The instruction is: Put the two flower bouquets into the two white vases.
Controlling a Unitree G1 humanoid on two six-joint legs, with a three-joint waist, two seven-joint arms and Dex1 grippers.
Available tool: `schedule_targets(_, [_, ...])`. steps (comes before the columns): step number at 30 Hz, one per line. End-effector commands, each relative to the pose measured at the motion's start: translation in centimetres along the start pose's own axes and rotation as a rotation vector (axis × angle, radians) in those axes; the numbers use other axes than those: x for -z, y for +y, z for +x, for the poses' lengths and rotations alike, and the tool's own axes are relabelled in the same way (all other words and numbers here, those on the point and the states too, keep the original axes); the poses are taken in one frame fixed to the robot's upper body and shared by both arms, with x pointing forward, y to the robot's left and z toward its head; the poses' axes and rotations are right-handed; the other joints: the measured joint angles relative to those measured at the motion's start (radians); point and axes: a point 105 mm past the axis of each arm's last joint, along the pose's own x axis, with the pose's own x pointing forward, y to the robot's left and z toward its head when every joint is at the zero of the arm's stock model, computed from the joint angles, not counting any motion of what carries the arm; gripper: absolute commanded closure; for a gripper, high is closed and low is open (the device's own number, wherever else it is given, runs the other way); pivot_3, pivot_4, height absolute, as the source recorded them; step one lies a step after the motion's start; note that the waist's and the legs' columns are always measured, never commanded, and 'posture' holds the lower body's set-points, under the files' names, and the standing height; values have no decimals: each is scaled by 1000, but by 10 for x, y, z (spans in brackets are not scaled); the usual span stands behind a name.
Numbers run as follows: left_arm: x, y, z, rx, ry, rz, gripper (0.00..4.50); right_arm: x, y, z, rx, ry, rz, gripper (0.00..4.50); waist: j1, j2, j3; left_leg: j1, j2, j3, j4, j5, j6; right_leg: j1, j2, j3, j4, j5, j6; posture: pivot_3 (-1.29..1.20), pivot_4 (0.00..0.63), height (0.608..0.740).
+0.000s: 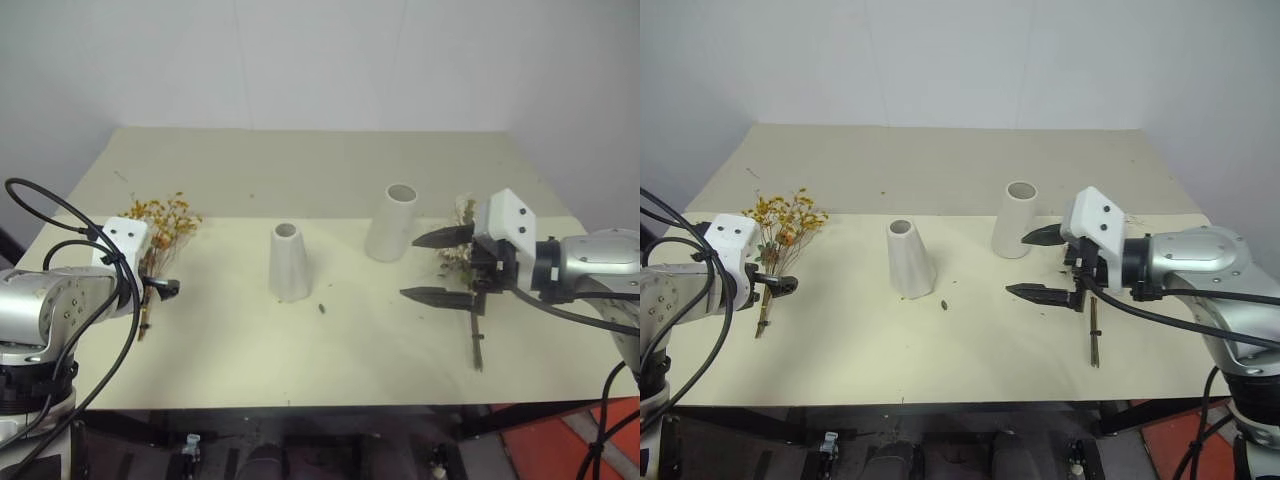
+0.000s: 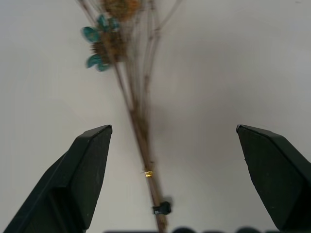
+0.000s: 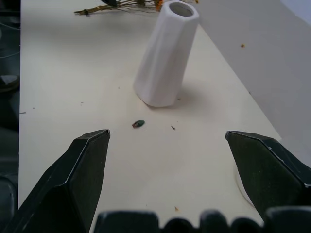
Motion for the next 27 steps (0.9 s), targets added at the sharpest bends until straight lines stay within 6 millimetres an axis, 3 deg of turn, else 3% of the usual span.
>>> schedule_targets(1, [-5,19,-7,-67,2,-16,20,-2,-4,-1,22,10,-18,0,4,0,0,0,0,0,0,0,0,0,0,0,0,0,0,0,150,740])
schedule_targets(7, [-2,32,2,-128,73,-52,20,1,0,2,27,15,6,0,16,0,0,0,-1,0,0,0,0,-1,0,0,0,0,0,0,150,740])
schedule_targets(16, [-31,4,37,11,17,-76,20,1,2,-9,68,44,19,0,21,0,0,-2,-2,0,1,0,0,-1,-1,0,-1,1,-1,0,150,740])
schedule_targets(24, [-24,6,74,-29,66,-133,20,3,3,-15,95,71,36,0,17,-1,0,-7,-1,1,2,0,0,-7,-1,0,1,2,-2,0,150,740])
schedule_targets(27, [-23,1,79,0,69,-143,623,2,3,-16,102,74,38,0,19,-1,0,-8,-2,1,2,0,0,-8,-1,0,2,3,-4,0,150,740])
